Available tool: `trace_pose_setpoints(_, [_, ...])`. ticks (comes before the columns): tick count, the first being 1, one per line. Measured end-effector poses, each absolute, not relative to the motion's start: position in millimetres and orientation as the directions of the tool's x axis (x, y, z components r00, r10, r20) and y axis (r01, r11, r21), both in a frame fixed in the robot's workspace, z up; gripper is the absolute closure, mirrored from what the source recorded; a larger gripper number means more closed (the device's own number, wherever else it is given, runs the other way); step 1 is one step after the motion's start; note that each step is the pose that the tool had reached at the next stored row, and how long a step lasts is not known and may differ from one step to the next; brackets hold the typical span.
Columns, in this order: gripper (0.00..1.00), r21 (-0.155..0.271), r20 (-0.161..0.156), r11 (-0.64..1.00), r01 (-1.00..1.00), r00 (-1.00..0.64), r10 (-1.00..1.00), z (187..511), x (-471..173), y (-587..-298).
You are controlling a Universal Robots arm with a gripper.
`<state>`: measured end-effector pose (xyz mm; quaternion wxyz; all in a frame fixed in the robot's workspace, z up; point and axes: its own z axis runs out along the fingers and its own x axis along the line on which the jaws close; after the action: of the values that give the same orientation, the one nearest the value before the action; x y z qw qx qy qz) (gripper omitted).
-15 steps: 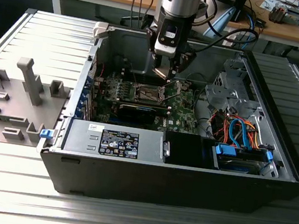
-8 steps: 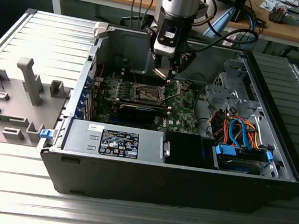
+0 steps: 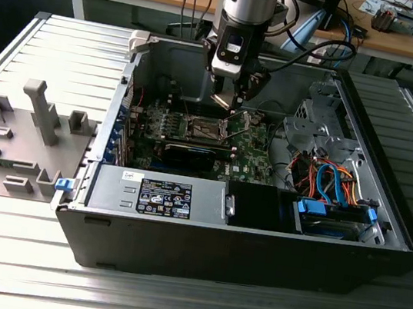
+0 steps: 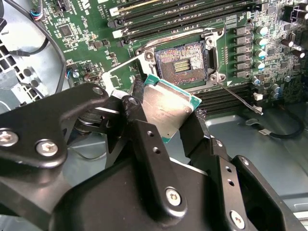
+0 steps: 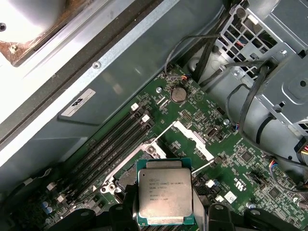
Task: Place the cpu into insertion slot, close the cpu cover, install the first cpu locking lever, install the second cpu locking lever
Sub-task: 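Place the cpu into insertion slot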
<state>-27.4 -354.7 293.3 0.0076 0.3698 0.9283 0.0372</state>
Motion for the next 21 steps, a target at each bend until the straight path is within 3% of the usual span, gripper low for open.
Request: trace_pose_setpoints(21, [0.45, 0.075, 0.013, 0.702, 0.708, -0.705, 0.709, 292.7, -27.4, -354.7])
